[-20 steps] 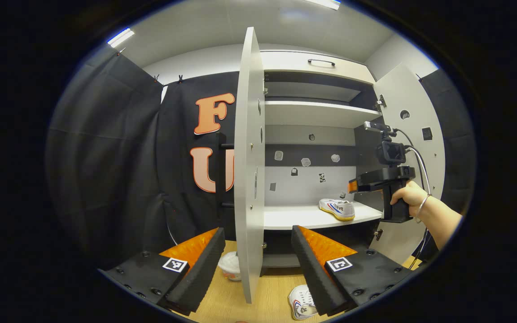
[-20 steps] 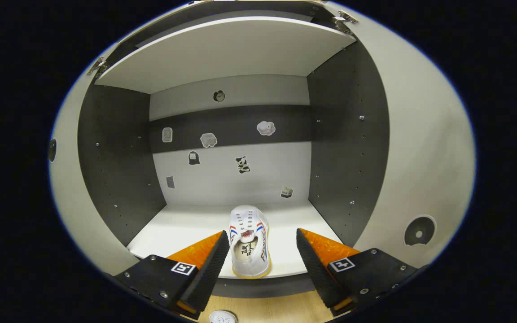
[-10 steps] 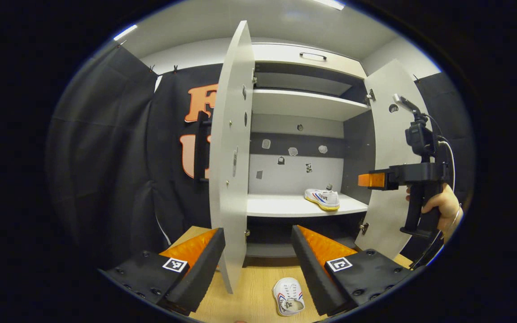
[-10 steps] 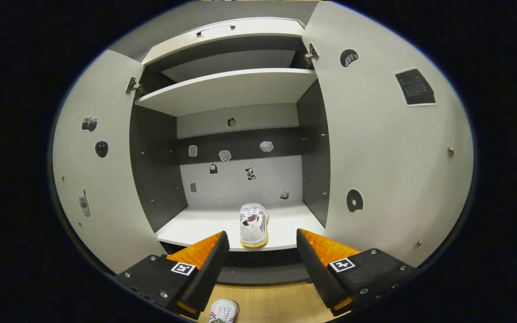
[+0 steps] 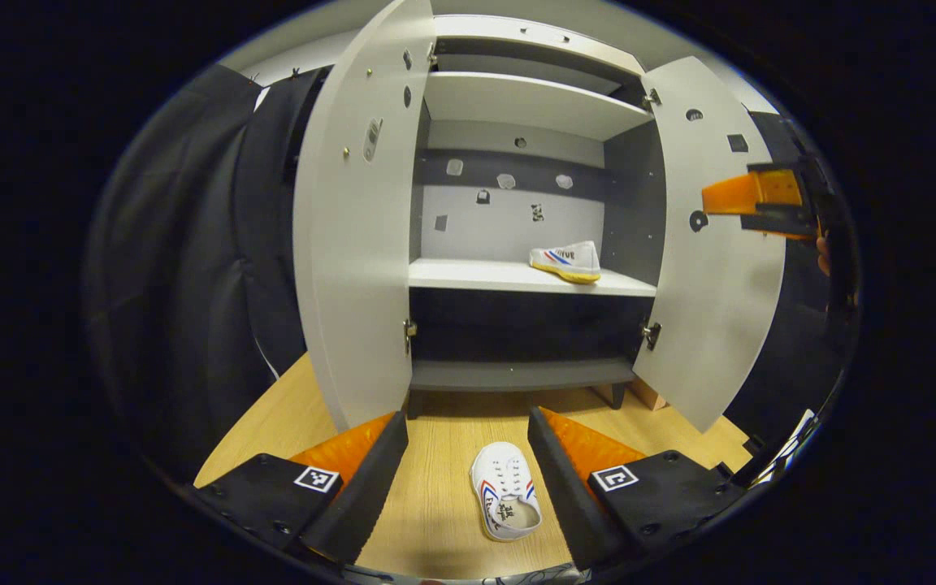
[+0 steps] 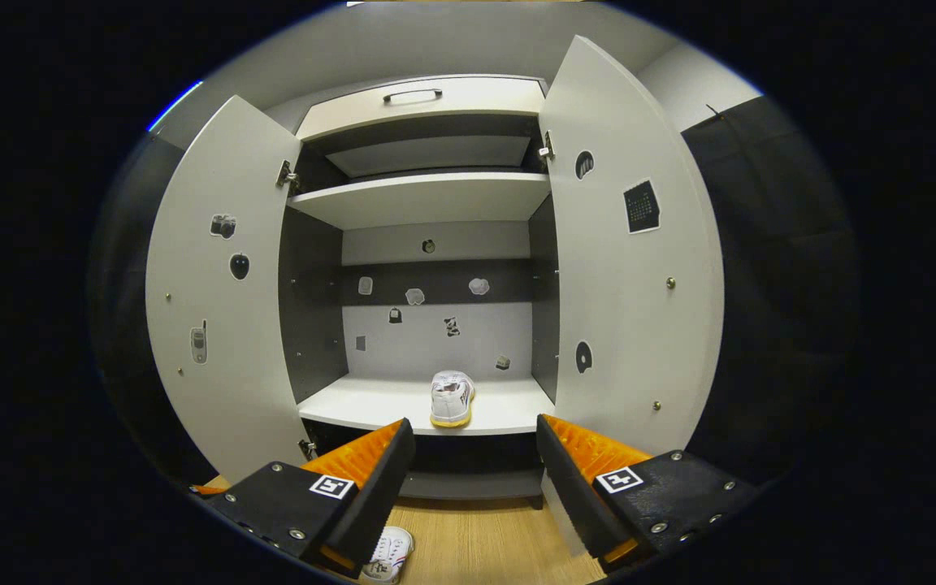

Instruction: Grab one shoe with the right hand and put it into the shoe cabinet, grab the other shoe with the left hand and put it into the shoe cabinet; then close the right door with the right hand and the left door with the left hand.

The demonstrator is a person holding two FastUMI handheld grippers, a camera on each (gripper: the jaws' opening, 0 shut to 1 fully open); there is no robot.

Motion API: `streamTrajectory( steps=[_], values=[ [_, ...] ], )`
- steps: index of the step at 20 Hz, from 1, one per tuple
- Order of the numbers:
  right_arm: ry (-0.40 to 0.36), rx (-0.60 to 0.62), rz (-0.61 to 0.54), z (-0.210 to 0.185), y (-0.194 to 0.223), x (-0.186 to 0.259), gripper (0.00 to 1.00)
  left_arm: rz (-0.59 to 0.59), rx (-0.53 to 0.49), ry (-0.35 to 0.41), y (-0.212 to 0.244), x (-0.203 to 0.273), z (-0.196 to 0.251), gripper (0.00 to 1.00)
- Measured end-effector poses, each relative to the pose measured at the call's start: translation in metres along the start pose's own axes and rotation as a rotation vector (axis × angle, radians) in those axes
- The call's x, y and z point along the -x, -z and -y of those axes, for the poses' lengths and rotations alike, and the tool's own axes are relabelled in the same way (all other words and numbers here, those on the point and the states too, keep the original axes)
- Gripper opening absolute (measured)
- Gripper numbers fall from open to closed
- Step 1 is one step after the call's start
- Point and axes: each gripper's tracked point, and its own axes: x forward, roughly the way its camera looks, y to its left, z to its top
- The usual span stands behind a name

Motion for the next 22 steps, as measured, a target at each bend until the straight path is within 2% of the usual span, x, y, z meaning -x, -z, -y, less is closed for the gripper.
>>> streamTrajectory(
  steps=[3,10,13,17,22],
  values=[
    [0.027,0.020,0.008,0.010,0.001,0.013,0.93,-0.095,-0.005,0.029,0.046,-0.024,0.009,0.97],
    [0.063,0.022,0.006,0.030,0.009,0.034,0.93,-0.301,-0.014,0.038,0.143,-0.068,0.014,0.99],
    [0.078,0.019,-0.009,0.036,0.016,0.037,0.92,-0.365,-0.004,0.052,0.168,-0.082,0.016,0.98],
    [0.086,0.002,-0.032,0.041,0.025,0.039,0.92,-0.440,-0.045,0.063,0.198,-0.095,0.018,0.98],
    [0.088,-0.010,-0.054,0.042,0.034,0.040,0.93,-0.548,0.018,0.055,0.231,-0.098,0.013,0.98]
  ],
)
